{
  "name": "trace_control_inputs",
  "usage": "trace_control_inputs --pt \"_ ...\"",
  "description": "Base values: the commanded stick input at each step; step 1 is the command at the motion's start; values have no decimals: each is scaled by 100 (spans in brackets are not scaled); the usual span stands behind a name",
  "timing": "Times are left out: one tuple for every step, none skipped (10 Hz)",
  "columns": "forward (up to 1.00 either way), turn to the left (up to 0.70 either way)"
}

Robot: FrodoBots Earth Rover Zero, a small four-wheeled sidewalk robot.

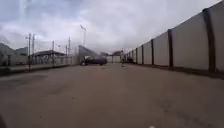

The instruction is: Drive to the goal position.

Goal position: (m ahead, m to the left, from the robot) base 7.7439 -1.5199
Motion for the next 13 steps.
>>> trace_control_inputs --pt "50 0" --pt "50 0" --pt "50 0" --pt "50 0" --pt "50 0" --pt "50 0" --pt "50 0" --pt "50 0" --pt "50 0" --pt "50 0" --pt "50 0" --pt "50 0" --pt "50 0"
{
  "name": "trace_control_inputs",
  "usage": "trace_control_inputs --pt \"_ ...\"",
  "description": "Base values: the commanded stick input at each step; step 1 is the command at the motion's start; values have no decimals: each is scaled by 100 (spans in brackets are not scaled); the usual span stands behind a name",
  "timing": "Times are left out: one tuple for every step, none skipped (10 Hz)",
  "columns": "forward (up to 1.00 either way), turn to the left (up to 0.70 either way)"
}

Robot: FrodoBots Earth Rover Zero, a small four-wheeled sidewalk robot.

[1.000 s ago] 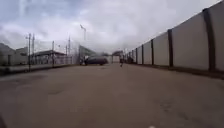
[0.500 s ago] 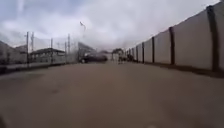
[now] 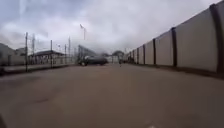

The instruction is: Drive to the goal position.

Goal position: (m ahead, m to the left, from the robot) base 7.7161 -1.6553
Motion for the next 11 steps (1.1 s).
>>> trace_control_inputs --pt "50 0" --pt "50 0" --pt "50 0" --pt "50 0" --pt "50 0" --pt "50 0" --pt "50 0" --pt "50 0" --pt "50 0" --pt "50 0" --pt "50 0"
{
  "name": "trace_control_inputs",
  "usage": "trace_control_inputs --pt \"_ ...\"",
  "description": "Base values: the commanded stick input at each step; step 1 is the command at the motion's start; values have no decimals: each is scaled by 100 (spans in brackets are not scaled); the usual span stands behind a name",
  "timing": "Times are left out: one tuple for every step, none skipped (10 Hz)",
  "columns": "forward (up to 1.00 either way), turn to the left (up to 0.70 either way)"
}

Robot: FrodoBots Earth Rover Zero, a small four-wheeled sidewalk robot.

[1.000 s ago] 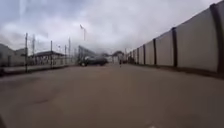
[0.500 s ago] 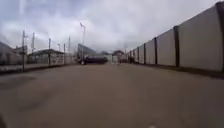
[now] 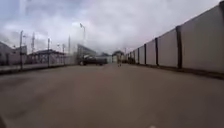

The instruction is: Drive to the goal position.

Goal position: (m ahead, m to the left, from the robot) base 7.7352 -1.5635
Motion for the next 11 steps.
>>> trace_control_inputs --pt "50 0" --pt "50 0" --pt "50 0" --pt "50 0" --pt "50 0" --pt "50 0" --pt "50 0" --pt "50 0" --pt "50 0" --pt "50 0" --pt "50 0"
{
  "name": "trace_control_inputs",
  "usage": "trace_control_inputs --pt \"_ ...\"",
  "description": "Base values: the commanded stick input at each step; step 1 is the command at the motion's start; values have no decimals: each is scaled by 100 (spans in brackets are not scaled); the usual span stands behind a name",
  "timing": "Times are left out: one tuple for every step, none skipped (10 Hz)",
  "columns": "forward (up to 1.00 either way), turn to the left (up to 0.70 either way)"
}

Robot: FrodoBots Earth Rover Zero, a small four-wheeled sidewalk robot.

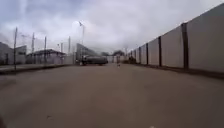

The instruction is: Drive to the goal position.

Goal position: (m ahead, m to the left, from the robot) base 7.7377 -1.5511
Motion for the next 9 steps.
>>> trace_control_inputs --pt "50 0" --pt "50 0" --pt "50 0" --pt "50 0" --pt "50 0" --pt "50 0" --pt "50 0" --pt "50 0" --pt "50 0"
